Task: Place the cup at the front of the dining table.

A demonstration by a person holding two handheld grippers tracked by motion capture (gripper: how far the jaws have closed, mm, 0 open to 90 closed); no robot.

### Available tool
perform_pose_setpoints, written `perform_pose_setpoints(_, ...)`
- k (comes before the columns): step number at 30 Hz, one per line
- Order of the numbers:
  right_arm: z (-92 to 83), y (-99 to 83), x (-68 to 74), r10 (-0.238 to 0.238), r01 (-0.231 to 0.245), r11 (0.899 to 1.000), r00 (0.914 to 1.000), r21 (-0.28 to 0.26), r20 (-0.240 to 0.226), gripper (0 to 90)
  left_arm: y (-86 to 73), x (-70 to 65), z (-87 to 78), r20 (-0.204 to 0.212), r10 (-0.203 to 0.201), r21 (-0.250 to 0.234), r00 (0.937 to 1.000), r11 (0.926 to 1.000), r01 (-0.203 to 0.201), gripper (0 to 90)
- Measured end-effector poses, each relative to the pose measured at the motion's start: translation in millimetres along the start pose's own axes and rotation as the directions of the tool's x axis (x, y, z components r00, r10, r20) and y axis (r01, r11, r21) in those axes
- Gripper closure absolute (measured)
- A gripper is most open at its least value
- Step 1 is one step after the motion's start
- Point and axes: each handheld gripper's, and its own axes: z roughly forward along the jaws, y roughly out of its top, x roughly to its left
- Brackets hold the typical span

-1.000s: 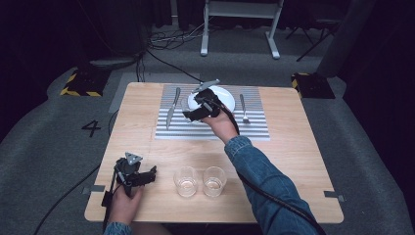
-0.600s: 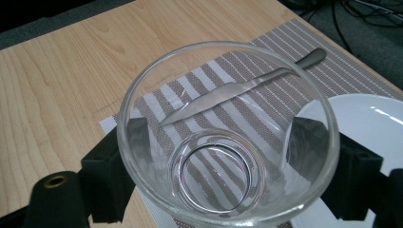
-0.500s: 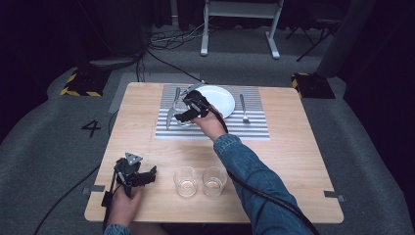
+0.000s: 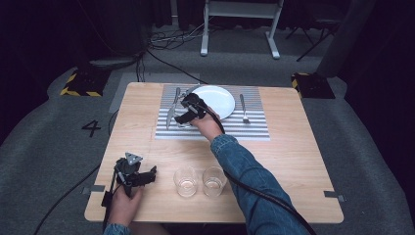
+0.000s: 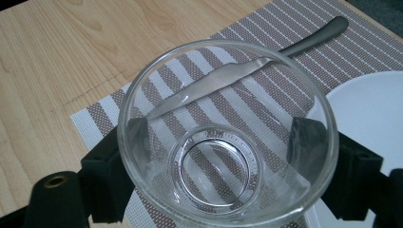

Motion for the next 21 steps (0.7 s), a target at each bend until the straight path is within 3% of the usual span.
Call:
perform_pose_setpoints(16,2.3,-10.1,-2.5,-0.016,0.016,0.999,0.9999,0.029,0.000,19.5,0.3,0.2,0.1,0.005,0.003,0.000,1.0000,1.0000,-0.003,15.2)
perform_pose_setpoints(21,-0.4,-12.1,-4.3,0.008,-0.007,1.000,0.9998,0.018,-0.017,17.9,0.3,0.3,0.0,0.005,0.004,0.001,1.0000,1.0000,-0.004,15.2)
